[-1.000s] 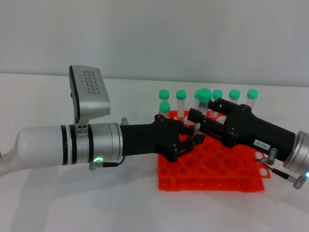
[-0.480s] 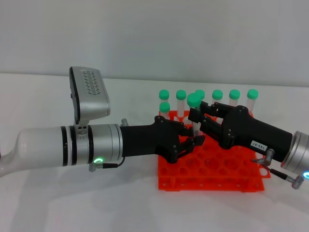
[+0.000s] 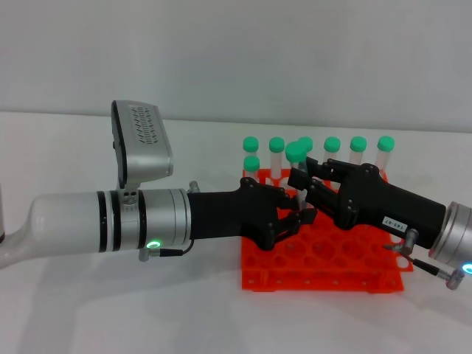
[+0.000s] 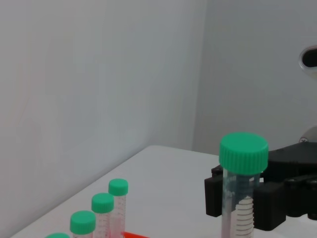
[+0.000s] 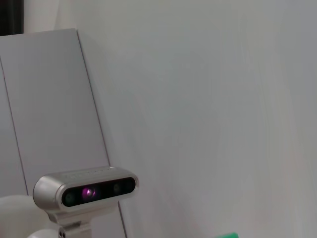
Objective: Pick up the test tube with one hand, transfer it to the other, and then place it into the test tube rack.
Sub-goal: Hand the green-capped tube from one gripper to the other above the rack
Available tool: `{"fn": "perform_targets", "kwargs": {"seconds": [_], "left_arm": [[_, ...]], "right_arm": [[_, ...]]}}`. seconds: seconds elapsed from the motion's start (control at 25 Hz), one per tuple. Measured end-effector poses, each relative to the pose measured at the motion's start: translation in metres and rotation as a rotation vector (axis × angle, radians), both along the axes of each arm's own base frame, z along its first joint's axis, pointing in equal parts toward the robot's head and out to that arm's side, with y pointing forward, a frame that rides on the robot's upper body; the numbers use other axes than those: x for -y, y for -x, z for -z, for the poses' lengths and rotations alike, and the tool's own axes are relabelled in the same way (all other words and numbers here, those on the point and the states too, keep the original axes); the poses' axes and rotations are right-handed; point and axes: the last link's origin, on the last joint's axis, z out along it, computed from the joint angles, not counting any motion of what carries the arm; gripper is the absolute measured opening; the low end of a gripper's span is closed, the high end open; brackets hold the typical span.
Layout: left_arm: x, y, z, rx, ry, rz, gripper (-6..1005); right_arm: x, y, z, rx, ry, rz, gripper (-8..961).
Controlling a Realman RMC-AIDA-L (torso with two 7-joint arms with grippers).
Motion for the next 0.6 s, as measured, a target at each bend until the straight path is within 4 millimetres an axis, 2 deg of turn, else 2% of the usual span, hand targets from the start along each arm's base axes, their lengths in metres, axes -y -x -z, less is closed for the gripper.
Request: {"fn": "perform_targets", "kwargs": {"seconds": [0.6], "left_arm": [[-0.0019,-0.0015,0.0039,-0.022,0.028,-0.029,196]], "right_arm": [[-0.0022,-0.0024,0.0019,0.045,-0.001,-0.007,252]]}}
